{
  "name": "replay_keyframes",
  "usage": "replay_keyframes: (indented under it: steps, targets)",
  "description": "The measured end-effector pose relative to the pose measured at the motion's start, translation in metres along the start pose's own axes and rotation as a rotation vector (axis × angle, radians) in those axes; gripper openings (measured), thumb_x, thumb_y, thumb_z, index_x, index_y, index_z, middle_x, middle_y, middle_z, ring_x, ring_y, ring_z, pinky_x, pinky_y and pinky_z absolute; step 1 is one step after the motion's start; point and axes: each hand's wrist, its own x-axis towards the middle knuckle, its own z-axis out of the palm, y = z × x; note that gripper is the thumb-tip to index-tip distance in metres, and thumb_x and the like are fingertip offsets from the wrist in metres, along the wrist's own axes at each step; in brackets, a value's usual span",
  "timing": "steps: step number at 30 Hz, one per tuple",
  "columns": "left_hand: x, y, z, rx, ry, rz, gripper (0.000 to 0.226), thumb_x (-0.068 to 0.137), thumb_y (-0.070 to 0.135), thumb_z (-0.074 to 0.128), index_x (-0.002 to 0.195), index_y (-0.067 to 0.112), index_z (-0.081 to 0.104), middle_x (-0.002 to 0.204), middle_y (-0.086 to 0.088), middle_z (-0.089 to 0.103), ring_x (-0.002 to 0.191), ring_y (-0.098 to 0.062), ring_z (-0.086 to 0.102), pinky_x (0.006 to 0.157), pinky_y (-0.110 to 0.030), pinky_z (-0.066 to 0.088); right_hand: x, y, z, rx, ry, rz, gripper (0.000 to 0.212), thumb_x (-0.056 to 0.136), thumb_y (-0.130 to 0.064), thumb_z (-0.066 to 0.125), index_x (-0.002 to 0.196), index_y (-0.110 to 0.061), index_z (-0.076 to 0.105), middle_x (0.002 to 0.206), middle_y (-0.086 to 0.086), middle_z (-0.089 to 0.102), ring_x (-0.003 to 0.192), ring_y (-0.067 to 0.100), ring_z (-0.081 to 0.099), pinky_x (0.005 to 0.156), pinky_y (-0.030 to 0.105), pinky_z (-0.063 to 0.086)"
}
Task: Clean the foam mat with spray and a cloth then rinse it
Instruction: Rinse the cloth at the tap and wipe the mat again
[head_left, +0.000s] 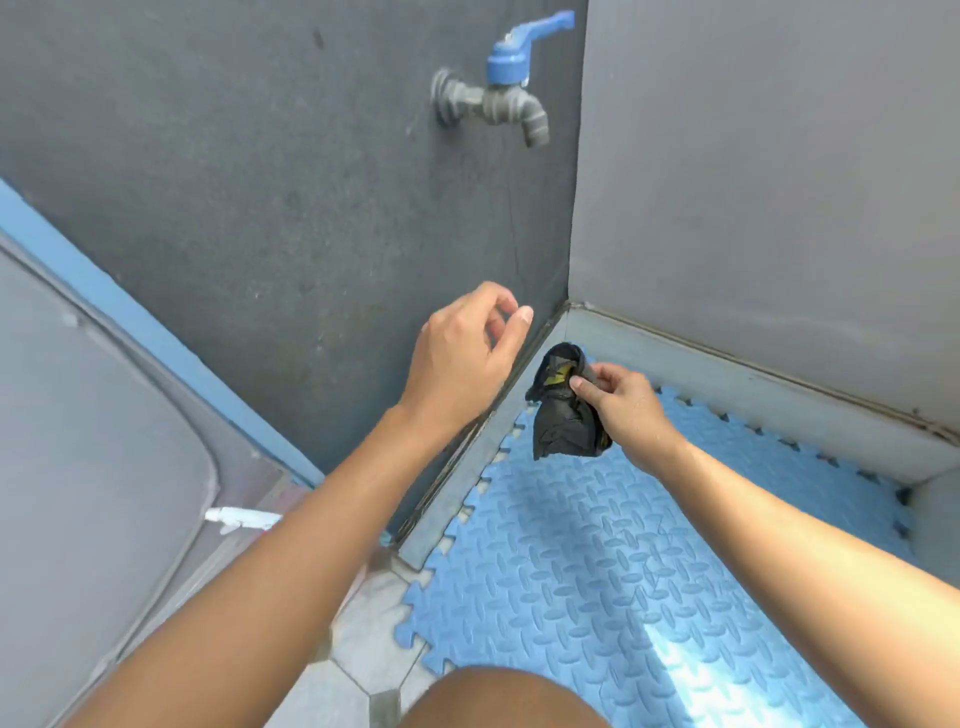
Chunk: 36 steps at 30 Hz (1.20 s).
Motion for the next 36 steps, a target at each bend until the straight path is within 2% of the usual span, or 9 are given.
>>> replay_keyframes:
  steps: [4, 7, 11, 13, 15, 19, 24, 29, 36]
  targets:
    - [0.101, 0.071, -0.04, 0.134, 0.219, 0.294, 0.021, 0.096, 0.031, 0.057, 0.084, 0.015, 0.062, 0.068, 0.009, 0.056, 0.062, -0.014, 0.051, 0.063, -0.037, 0.049, 0.006, -0.087, -0.016, 0.296, 0.05, -0.027, 0.016, 0.102, -0.015, 0.061, 0.088, -0.011, 0.068, 0.089, 0.013, 0.074, 0.086, 0.028, 0.07, 0.087, 0.047, 0.056]
    - [0.152, 0.108, -0.067, 0.29, 0.314, 0.375, 0.026, 0.095, 0.037, 0.053, 0.087, 0.014, 0.063, 0.075, 0.007, 0.054, 0.066, -0.016, 0.051, 0.06, -0.032, 0.04, 0.007, -0.139, -0.027, 0.389, 0.087, -0.063, 0.014, 0.1, -0.015, 0.06, 0.09, -0.009, 0.068, 0.083, 0.01, 0.075, 0.081, 0.027, 0.072, 0.079, 0.041, 0.058]
    - [0.205, 0.129, -0.075, 0.767, -0.019, 0.106, 0.057, 0.098, 0.063, 0.038, 0.094, 0.01, 0.061, 0.108, -0.014, 0.066, 0.102, -0.036, 0.063, 0.077, -0.039, 0.042, 0.004, -0.179, -0.032, 0.364, 0.097, -0.073, 0.016, 0.1, -0.016, 0.06, 0.093, -0.008, 0.072, 0.078, 0.008, 0.077, 0.076, 0.026, 0.073, 0.079, 0.04, 0.059]
    - [0.219, 0.13, -0.069, 0.832, -0.202, 0.0, 0.069, 0.1, 0.065, 0.027, 0.107, 0.008, 0.065, 0.123, -0.019, 0.064, 0.118, -0.039, 0.058, 0.088, -0.043, 0.043, 0.0, -0.189, -0.032, 0.357, 0.093, -0.054, 0.018, 0.099, -0.016, 0.061, 0.099, -0.004, 0.073, 0.091, 0.019, 0.078, 0.085, 0.032, 0.075, 0.09, 0.05, 0.06]
    - [0.223, 0.132, -0.064, 0.889, -0.299, 0.041, 0.065, 0.105, 0.056, 0.025, 0.118, 0.005, 0.064, 0.13, -0.02, 0.061, 0.122, -0.039, 0.055, 0.089, -0.043, 0.041, -0.003, -0.196, -0.034, 0.355, 0.091, -0.023, 0.023, 0.097, -0.017, 0.061, 0.106, 0.001, 0.072, 0.107, 0.026, 0.077, 0.1, 0.04, 0.076, 0.097, 0.059, 0.058]
    - [0.228, 0.131, -0.064, 0.946, -0.383, 0.143, 0.047, 0.107, 0.045, 0.027, 0.091, 0.009, 0.055, 0.118, -0.022, 0.062, 0.113, -0.04, 0.057, 0.08, -0.04, 0.037, -0.009, -0.199, -0.04, 0.351, 0.1, 0.021, 0.029, 0.096, -0.016, 0.061, 0.112, 0.006, 0.07, 0.113, 0.029, 0.074, 0.107, 0.046, 0.072, 0.097, 0.064, 0.056]
    - [0.23, 0.126, -0.065, 0.756, -0.416, 0.134, 0.06, 0.106, 0.05, 0.029, 0.061, 0.011, 0.041, 0.07, -0.008, 0.045, 0.082, -0.035, 0.05, 0.076, -0.039, 0.041, -0.009, -0.196, -0.04, 0.318, 0.116, 0.028, 0.025, 0.095, -0.015, 0.062, 0.108, 0.005, 0.071, 0.113, 0.032, 0.073, 0.106, 0.049, 0.071, 0.094, 0.067, 0.055]
    - [0.23, 0.124, -0.064, 0.685, -0.437, 0.202, 0.066, 0.105, 0.052, 0.03, 0.057, 0.007, 0.038, 0.061, -0.01, 0.044, 0.059, -0.026, 0.044, 0.063, -0.037, 0.036, -0.008, -0.196, -0.04, 0.294, 0.107, 0.018, 0.026, 0.094, -0.018, 0.063, 0.106, 0.004, 0.072, 0.108, 0.029, 0.075, 0.102, 0.047, 0.073, 0.091, 0.068, 0.056]
    - [0.229, 0.125, -0.065, 0.633, -0.464, 0.249, 0.065, 0.105, 0.052, 0.029, 0.058, 0.007, 0.032, 0.058, -0.012, 0.041, 0.056, -0.028, 0.041, 0.052, -0.036, 0.028, -0.005, -0.195, -0.044, 0.267, 0.114, 0.004, 0.022, 0.096, -0.018, 0.063, 0.103, 0.0, 0.073, 0.105, 0.028, 0.076, 0.099, 0.046, 0.075, 0.088, 0.068, 0.057]
